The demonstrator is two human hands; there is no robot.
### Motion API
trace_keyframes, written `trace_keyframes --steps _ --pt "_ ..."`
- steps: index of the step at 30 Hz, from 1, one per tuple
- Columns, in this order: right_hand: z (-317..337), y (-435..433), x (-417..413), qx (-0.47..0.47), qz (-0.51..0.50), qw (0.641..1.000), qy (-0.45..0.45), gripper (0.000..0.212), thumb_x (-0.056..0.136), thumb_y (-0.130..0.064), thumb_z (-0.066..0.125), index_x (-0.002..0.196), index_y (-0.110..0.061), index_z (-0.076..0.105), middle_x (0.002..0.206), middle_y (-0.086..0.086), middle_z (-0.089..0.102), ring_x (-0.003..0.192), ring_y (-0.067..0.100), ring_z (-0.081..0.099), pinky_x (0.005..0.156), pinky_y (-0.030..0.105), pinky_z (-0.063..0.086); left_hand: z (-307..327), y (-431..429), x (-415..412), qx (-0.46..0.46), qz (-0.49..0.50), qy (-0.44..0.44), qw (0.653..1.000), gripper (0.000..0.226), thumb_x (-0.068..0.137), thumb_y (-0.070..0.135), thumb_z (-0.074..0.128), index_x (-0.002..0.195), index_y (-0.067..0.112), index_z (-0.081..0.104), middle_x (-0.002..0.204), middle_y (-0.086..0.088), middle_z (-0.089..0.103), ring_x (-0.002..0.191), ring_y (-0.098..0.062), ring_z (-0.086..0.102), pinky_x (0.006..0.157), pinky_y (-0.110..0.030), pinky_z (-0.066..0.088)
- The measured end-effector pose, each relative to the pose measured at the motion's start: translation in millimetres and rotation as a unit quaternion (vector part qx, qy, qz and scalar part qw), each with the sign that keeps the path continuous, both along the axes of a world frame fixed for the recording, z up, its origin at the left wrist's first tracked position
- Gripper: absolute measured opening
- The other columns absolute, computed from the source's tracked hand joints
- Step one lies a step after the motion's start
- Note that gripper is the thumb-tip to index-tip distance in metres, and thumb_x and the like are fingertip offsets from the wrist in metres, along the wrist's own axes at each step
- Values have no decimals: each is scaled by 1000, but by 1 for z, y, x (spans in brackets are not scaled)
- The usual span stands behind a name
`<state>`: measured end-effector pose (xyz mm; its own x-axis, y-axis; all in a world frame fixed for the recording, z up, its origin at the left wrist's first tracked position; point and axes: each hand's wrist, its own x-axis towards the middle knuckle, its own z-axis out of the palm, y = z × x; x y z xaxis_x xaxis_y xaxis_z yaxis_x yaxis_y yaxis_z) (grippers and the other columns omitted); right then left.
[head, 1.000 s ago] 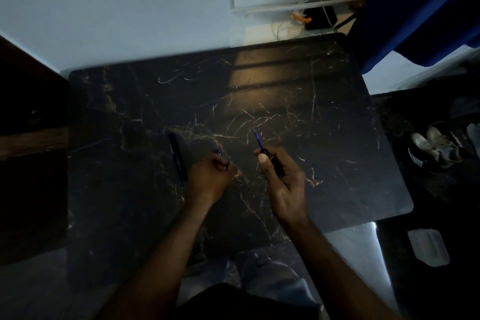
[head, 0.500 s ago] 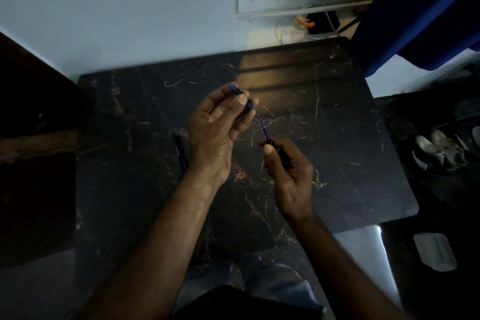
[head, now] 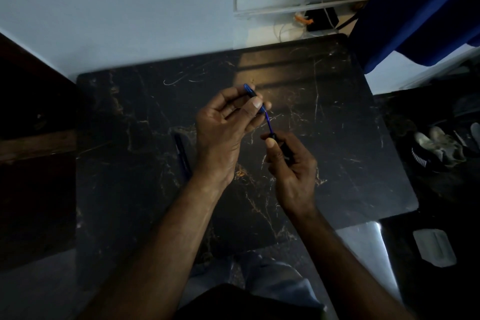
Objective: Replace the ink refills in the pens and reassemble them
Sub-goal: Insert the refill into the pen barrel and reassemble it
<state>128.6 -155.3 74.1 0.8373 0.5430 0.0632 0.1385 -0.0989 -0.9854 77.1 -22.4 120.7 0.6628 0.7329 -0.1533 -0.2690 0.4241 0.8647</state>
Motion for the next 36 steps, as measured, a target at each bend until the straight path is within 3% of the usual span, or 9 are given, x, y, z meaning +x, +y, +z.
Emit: trace_keyframes --steps 7,11,15,17,20,22,26,31,36 --pt "-6 -2 -1 -10 1 1000 -23 17 108 -24 63 111 -14 76 89 5 69 78 33 66 64 60 54 -10 0 -6 105 -10 33 994 21 96 -1 78 115 6 73 99 -5 82 97 -23 81 83 -33 65" --pt "-3 -2 -1 -23 -2 999 -39 20 108 -18 65 119 -7 77 94 7 72 83 29 68 70 60 56 -15 3 -8 152 -14 44 987 21 91 11 84 108 19 75 99 -6 80 93 -22 79 83 -37 66" --pt "9 5 -1 -22 -7 998 -58 24 108 -20 66 129 -10 75 114 3 79 104 18 77 88 46 65 -21 -3 -9 153 -22 55 987 21 91 13 86 103 26 76 98 0 79 93 -15 77 83 -31 63" --pt "12 9 -2 -31 -11 997 -65 23 107 -20 68 129 -13 70 114 -14 78 108 8 77 91 34 65 -22 -3 -9 146 -14 58 988 19 91 15 86 102 29 77 97 0 80 92 -15 78 82 -33 64" --pt "9 8 -3 -47 -6 997 -66 19 106 -13 70 121 -16 59 105 -36 71 99 -8 73 82 11 56 -23 -1 -11 130 -16 67 989 16 93 13 85 101 25 77 93 0 81 87 -16 80 76 -36 68" --pt "7 6 -2 -61 6 995 -80 17 107 -12 69 118 -17 56 98 -30 70 91 -8 72 75 8 53 -25 1 -13 128 -23 85 988 13 94 13 84 100 22 77 91 1 82 83 -15 81 71 -33 67" --pt "10 8 -1 -65 20 993 -100 16 107 -11 68 112 -21 57 95 -20 68 82 -2 70 70 10 50 -28 5 -18 105 -30 107 988 11 95 11 84 98 20 78 90 -2 82 79 -15 81 68 -25 64" --pt "10 11 -3 -70 45 991 -109 15 106 -12 69 114 -20 60 99 -15 70 88 6 76 75 24 63 -33 3 -21 130 -1 113 985 11 95 12 83 94 19 75 88 3 81 79 -14 80 67 -29 66" --pt "12 12 0 -40 72 996 -23 10 108 -9 67 107 -18 61 92 -11 69 79 2 70 70 16 54 -37 9 -26 128 -26 105 986 8 94 17 84 97 19 77 91 0 82 85 -17 80 72 -33 66"
